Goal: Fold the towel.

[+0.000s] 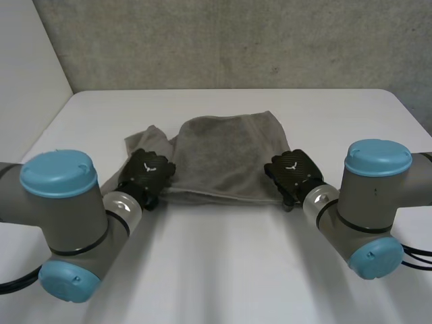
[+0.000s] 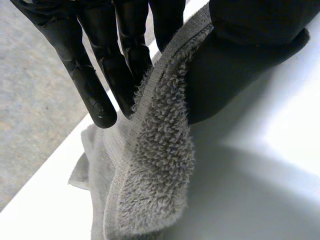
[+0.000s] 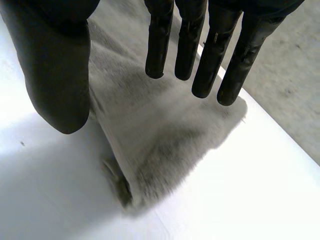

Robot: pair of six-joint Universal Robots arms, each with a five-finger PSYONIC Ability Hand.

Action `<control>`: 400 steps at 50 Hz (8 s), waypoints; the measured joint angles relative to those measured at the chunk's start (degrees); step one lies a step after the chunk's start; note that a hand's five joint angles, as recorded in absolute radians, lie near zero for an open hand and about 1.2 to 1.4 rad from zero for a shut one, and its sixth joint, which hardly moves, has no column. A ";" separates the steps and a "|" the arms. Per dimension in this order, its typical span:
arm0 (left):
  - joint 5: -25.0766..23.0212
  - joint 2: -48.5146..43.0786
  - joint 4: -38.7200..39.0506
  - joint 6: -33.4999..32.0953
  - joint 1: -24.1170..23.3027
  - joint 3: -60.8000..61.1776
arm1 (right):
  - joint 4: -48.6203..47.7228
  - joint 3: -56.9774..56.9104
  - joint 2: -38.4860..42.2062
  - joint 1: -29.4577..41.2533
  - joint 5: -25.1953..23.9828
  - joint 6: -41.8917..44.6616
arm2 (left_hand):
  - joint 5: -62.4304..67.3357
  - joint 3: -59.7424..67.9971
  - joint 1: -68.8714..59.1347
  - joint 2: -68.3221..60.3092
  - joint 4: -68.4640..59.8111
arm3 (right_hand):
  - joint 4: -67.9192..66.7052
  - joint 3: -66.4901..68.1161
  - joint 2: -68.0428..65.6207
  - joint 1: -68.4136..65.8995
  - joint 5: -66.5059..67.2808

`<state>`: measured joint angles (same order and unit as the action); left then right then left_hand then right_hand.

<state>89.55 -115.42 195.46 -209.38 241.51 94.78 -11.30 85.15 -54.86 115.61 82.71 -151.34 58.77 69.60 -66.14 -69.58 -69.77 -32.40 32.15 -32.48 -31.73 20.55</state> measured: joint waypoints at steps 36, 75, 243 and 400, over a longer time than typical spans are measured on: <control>0.12 2.08 -0.17 7.67 0.92 0.55 | 0.58 -2.09 3.63 -6.71 -2.27 -17.28 | -3.02 -4.11 0.41 4.40 4.27 | -42.45 42.62 -43.03 -44.04 44.92; -6.86 11.32 -7.84 11.65 5.77 4.75 | -1.63 14.99 -18.98 -19.30 -7.66 1.57 | -36.44 -37.09 33.61 37.06 37.44 | -44.08 44.51 -43.88 -44.49 46.24; -10.49 27.71 -6.60 13.18 11.45 -9.41 | 39.32 -22.41 -32.23 -26.51 -21.26 -1.12 | 0.00 0.04 -1.43 -0.13 0.01 | -44.10 44.52 -44.22 -44.51 46.30; -4.72 -11.86 9.67 -16.75 15.43 -11.17 | 10.70 -18.45 2.42 -17.27 -5.53 18.24 | 0.30 0.06 -0.29 -0.15 0.00 | -44.10 44.51 -44.42 -44.52 46.29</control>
<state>84.82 -127.27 205.13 -226.13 256.94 83.61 -0.60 66.69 -52.44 98.34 77.18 -133.10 59.07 69.66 -66.43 -69.73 -69.77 -76.50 76.66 -76.90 -76.26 66.84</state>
